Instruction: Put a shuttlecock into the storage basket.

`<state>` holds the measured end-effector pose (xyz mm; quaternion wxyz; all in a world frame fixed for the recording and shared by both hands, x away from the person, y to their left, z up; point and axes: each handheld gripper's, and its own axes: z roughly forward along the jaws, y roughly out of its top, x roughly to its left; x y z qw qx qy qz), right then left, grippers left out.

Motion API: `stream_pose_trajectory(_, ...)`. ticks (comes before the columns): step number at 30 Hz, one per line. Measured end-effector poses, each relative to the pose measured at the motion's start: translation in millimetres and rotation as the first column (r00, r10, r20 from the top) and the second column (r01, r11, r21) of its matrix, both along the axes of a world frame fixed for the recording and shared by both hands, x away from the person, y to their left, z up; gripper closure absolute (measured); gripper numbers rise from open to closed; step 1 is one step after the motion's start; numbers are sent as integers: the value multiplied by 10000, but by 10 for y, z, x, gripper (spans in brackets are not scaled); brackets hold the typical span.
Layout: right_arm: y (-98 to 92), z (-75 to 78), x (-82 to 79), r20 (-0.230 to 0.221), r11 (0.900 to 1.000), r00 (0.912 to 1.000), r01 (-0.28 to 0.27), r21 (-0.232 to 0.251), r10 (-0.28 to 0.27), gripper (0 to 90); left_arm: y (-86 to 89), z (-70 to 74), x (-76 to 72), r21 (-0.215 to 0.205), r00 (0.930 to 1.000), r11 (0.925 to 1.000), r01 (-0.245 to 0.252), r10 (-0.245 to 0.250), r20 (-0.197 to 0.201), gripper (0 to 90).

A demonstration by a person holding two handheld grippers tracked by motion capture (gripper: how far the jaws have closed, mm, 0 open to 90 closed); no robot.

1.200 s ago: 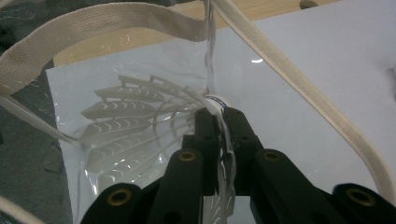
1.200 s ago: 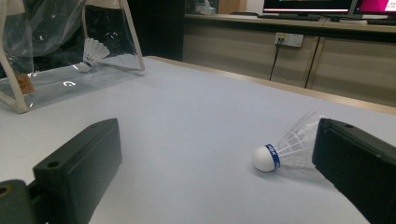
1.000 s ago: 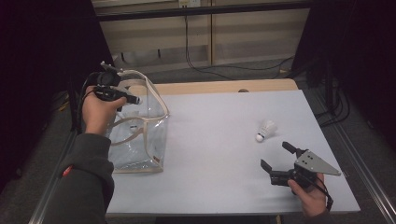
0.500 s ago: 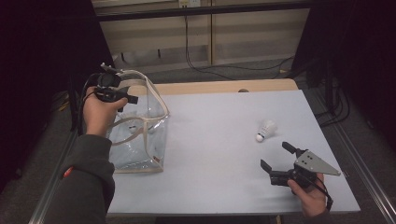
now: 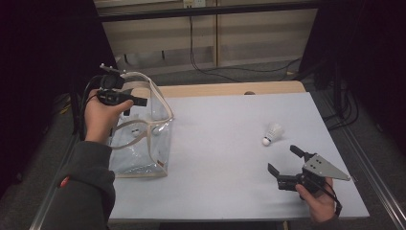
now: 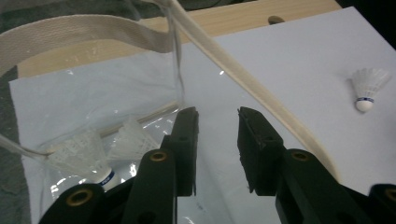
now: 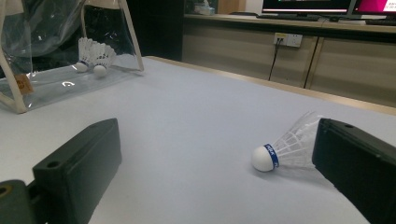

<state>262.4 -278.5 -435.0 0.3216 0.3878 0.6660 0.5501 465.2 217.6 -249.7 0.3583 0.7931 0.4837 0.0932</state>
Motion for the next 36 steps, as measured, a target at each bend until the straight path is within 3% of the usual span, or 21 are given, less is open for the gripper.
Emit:
stream_pose_trajectory(3, -2, 0, -1, -4, 10000, 10000, 11, -4, -11, 14, -32, 30, -29, -298, 9998, 9994, 199, -200, -32, 655)
stream_pose_trajectory(19, 1, 2, 8, 28, 10000, 10000, 10, 19, -10, 14, -260, 99, -127, -816, 9932, 9900, 1151, -1160, -72, 532)
stream_pose_trajectory(26, -3, 2, 12, 26, 10000, 10000, 10, 10, -10, 14, -327, 76, -133, -1186, 9925, 9855, 1209, -1225, -58, 461)
stream_pose_trajectory(36, 1, -7, 15, -16, 10000, 10000, -11, 22, 11, 14, -482, 96, -181, -1519, 9844, 9726, 1760, -1751, 191, 395)
